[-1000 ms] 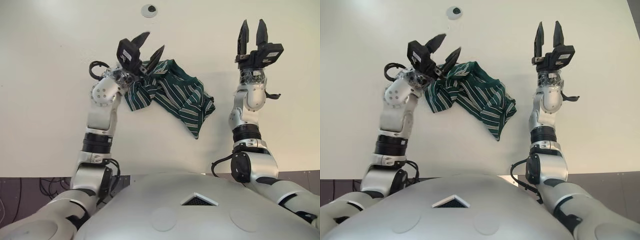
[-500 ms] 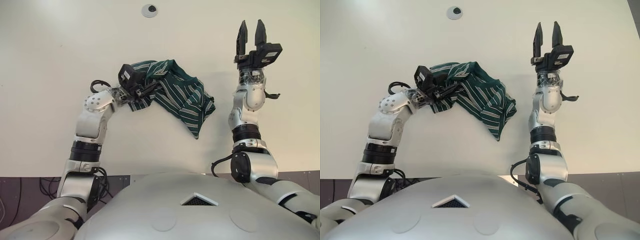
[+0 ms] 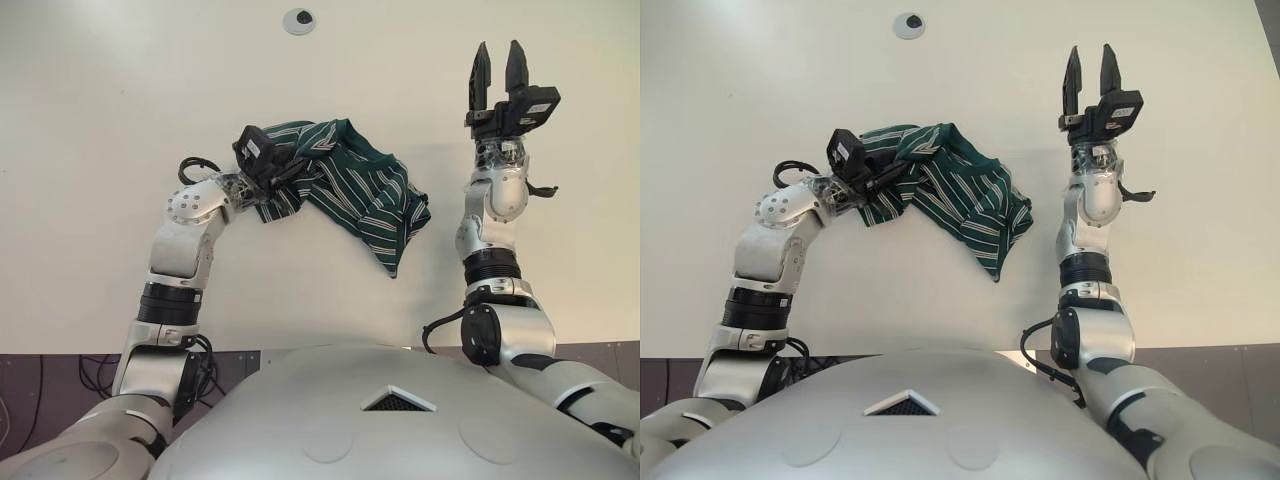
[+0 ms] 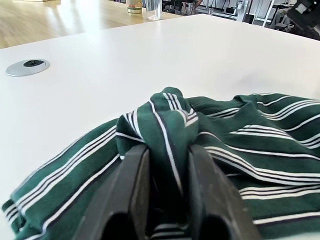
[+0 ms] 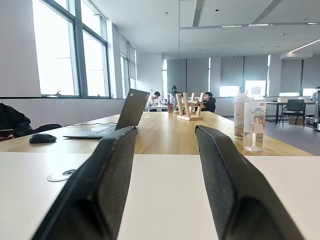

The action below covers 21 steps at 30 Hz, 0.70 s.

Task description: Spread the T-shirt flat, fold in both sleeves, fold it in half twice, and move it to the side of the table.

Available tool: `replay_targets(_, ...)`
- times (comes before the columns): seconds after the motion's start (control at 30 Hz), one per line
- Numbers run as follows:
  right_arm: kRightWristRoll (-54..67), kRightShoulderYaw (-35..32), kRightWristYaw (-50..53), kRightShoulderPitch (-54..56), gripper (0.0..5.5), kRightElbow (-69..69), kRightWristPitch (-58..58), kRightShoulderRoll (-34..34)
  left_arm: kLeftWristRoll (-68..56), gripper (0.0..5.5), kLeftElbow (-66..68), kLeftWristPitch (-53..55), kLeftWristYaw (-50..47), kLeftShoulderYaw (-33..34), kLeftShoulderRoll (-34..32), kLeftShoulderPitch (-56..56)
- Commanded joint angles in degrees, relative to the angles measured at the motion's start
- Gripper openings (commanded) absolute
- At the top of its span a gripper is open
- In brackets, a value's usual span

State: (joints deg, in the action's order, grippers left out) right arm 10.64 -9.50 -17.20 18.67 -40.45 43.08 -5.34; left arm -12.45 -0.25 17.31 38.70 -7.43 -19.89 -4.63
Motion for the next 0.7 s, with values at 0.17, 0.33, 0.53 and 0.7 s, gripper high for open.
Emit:
replay_targets(0.17,-0.2,0.1,0.2,0.1,2.15,0.7,-0.4,-0.5,-0.1,0.03,-1.0,0.6,0.1,0.4,-0.8,0.3)
replay_targets(0.33,1.9,0.1,-2.8,-0.7,2.15,2.7,-2.2,-1.9,-2.2,0.03,-4.9,-9.7,12.1,-0.4,-6.2,2.1)
replay_targets(0.53,17.9,0.5,-23.4,-4.8,2.15,12.5,-23.2,-6.3,-17.4,0.03,-4.7,-17.6,34.3,8.1,-13.9,3.3)
replay_targets(0.7,21.6,4.3,-36.1,-13.1,2.15,24.1,-36.0,-12.3,-20.5,0.03,-2.5,-18.0,39.5,10.7,-15.7,2.9)
